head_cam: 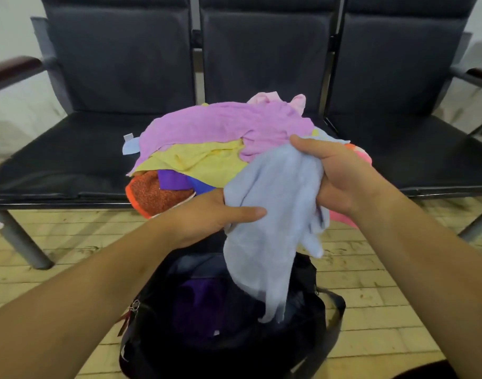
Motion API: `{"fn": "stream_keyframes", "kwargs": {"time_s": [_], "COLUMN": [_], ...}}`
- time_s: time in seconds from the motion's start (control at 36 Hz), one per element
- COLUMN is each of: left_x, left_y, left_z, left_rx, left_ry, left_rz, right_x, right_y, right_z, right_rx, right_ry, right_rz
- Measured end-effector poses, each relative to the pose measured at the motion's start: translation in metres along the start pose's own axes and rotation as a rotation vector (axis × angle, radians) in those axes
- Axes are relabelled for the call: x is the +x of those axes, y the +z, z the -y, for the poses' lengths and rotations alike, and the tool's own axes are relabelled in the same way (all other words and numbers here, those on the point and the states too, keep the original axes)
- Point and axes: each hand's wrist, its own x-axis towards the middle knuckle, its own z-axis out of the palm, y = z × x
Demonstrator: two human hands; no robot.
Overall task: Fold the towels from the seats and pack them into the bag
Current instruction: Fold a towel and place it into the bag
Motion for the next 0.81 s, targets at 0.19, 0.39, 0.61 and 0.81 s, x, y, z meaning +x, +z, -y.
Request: {"fn": "stream_keyframes", "kwargs": {"time_s": [0.19, 0.39, 0.61, 0.81], "left_x": [-0.002, -0.003, -0.008, -0.009], "left_y": [0.008, 0.012, -0.012, -0.005], "left_z": [-0.013, -0.029, -0.033, -0.025], "left_rx": [-0.292, -0.573, -0.459, -0.439], "left_ry": [0.079, 0.109, 0.098, 0.077], "left_rz": [-0.170, -0.251, -0.526, -0.232], "right_x": [0.006, -0.005, 0.001, -0.004], "right_y": [-0.021, -0.011, -0.014, 0.008], "right_z": [-0.023, -0.044, -0.041, -0.025], "right_rx": [-0.082, -0.073, -0.078, 0.045], "right_ry": [0.214, 0.297, 0.171, 0.001], "right_rz": [-0.145, 0.280, 0.301, 0.171]}}
